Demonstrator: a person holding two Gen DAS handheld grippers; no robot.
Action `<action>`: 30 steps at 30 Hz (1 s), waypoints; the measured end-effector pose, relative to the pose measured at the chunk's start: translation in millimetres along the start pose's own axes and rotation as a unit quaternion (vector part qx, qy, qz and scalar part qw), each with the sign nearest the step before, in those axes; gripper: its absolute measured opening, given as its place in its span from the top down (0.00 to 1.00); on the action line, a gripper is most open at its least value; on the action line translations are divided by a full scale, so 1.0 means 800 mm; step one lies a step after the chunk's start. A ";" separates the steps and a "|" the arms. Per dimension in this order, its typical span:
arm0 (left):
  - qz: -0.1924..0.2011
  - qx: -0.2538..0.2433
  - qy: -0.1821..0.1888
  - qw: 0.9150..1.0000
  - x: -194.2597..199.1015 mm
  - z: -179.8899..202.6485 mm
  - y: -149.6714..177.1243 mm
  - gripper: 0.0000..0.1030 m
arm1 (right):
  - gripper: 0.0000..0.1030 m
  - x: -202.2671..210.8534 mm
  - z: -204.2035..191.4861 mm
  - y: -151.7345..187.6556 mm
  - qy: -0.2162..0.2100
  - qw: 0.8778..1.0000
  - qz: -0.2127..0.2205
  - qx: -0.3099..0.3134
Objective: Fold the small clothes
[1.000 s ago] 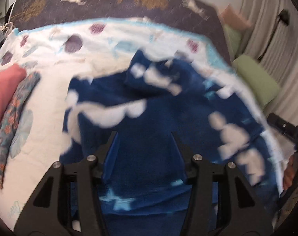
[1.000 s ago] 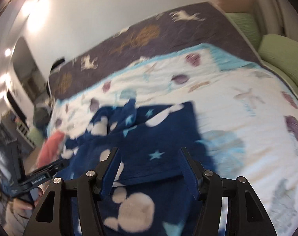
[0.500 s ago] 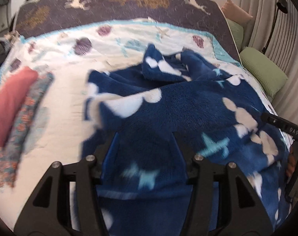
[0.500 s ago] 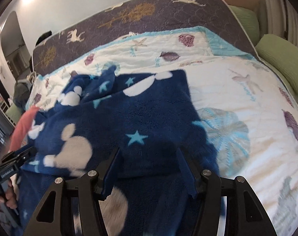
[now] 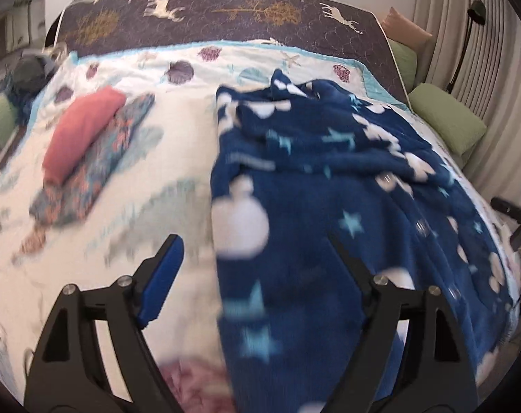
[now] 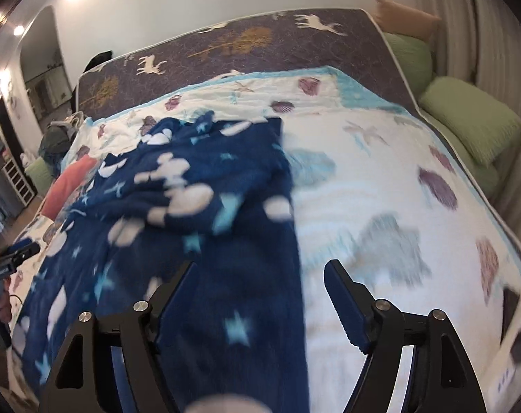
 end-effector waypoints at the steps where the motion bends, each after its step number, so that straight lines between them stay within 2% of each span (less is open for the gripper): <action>1: -0.005 0.004 0.005 1.000 0.004 0.000 0.010 0.20 | 0.25 0.007 0.008 0.012 0.000 1.000 -0.002 -0.017; 6: -0.029 -0.002 -0.006 1.000 0.022 0.002 0.052 0.20 | 0.24 0.032 0.028 0.055 -0.017 0.998 -0.009 -0.067; 8: -0.035 0.005 0.003 0.999 0.029 0.005 0.063 0.20 | 0.23 0.038 0.034 0.073 -0.024 0.997 -0.016 -0.077; 10: -0.036 0.007 0.013 0.999 0.035 0.010 0.068 0.20 | 0.23 0.042 0.039 0.089 -0.025 0.996 -0.025 -0.087; 17: -0.033 0.000 0.009 0.999 0.057 0.028 0.081 0.20 | 0.22 0.065 0.048 0.130 -0.027 0.993 -0.031 -0.112; 21: -0.015 -0.037 0.049 0.998 0.085 0.072 0.085 0.20 | 0.22 0.095 0.038 0.138 -0.027 0.994 -0.009 -0.104; 26: -0.020 -0.093 0.121 0.988 0.107 0.156 0.110 0.20 | 0.22 0.130 -0.017 0.139 -0.074 0.995 0.035 -0.058; 30: -0.034 -0.136 0.140 0.980 0.102 0.207 0.133 0.20 | 0.23 0.127 -0.057 0.154 -0.070 0.997 0.035 -0.006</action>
Point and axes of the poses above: each gripper's, at about its wrist camera, not at the fingertips, and x roughly against the way its jaws point, z to its right, y to its underside, the point moved 8 cm from there along -x, roughly the way its jaws point, and after that the axes turned 1 degree about z, right-handed, at the moved point
